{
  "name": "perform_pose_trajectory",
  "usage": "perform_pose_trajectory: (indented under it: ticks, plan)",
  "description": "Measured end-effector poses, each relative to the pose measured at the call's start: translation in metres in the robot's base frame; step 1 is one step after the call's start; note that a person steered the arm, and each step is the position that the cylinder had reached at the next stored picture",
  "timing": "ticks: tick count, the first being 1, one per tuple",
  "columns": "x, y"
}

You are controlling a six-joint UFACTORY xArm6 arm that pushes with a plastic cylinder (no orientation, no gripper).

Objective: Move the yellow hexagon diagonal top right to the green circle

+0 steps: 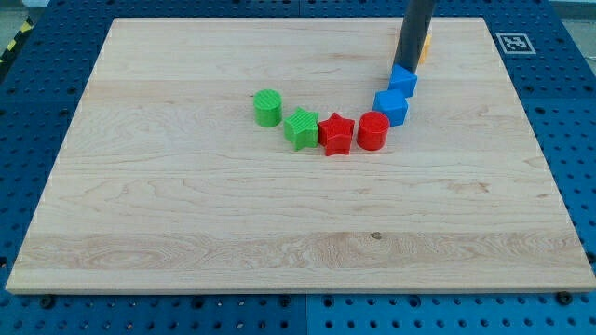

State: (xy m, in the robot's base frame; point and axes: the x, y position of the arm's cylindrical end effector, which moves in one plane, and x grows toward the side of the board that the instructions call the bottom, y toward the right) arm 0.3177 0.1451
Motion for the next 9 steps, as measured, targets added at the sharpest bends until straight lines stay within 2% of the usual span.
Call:
perform_pose_trajectory:
  ticks: [2,3,5,7,9]
  plan:
    - [0.002,0.009]
    - [0.016,0.055]
    - [0.016,0.069]
    - [0.009,0.137]
    - [-0.073,0.131]
